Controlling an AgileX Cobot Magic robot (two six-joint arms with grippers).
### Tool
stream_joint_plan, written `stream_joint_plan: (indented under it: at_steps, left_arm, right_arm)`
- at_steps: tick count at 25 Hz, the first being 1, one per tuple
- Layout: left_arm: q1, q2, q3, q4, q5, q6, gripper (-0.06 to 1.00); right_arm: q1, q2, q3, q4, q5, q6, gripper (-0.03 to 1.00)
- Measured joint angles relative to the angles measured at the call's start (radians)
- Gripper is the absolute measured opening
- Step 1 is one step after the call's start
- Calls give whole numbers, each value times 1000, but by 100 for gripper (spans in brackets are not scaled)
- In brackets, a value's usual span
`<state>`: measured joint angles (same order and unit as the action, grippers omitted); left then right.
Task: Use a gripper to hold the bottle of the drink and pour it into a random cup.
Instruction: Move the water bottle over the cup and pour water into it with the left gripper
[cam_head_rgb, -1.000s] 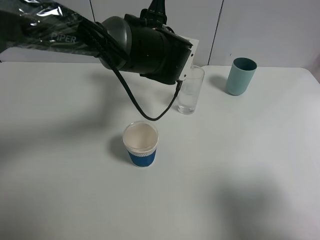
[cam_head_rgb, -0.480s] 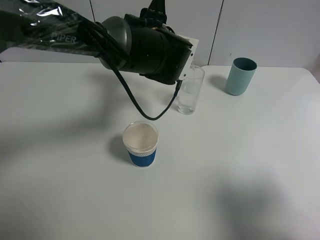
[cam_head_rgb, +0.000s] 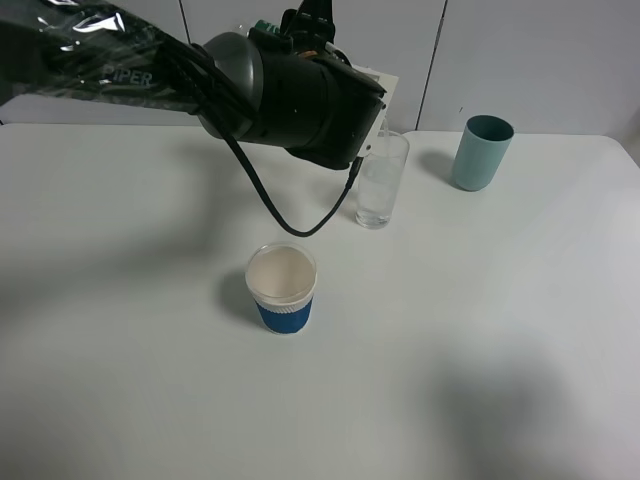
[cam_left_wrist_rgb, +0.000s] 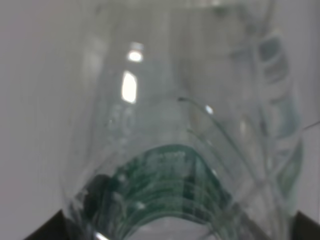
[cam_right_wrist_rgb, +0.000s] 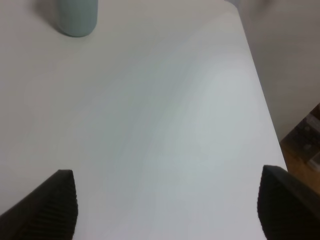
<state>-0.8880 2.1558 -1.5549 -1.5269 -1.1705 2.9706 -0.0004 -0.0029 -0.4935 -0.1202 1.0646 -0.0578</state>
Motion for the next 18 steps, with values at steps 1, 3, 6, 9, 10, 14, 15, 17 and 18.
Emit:
stream_joint_plan:
  at_steps: [1, 3, 6, 9, 10, 14, 15, 17, 18]
  left_arm:
    - [0, 0, 0, 1, 0, 0, 50]
    - [0, 0, 0, 6, 0, 0, 50]
    - [0, 0, 5, 15, -4, 0, 50]
    - [0, 1, 16, 16, -6, 0, 50]
    - [0, 1, 16, 17, -6, 0, 50]
    - [0, 1, 16, 22, -7, 0, 50]
    - [0, 1, 16, 22, -7, 0, 50]
    - [0, 1, 16, 22, -9, 0, 50]
    - [0, 1, 16, 23, -10, 0, 50]
  right_arm:
    - [0, 0, 0, 0, 0, 0, 74]
    - [0, 0, 0, 0, 0, 0, 74]
    - [0, 0, 0, 0, 0, 0, 74]
    - [0, 0, 0, 0, 0, 0, 74]
    - [0, 0, 0, 0, 0, 0, 74]
    - [0, 0, 0, 0, 0, 0, 74]
    - [0, 0, 0, 0, 0, 0, 74]
    - [0, 0, 0, 0, 0, 0, 74]
    - [0, 0, 0, 0, 0, 0, 74]
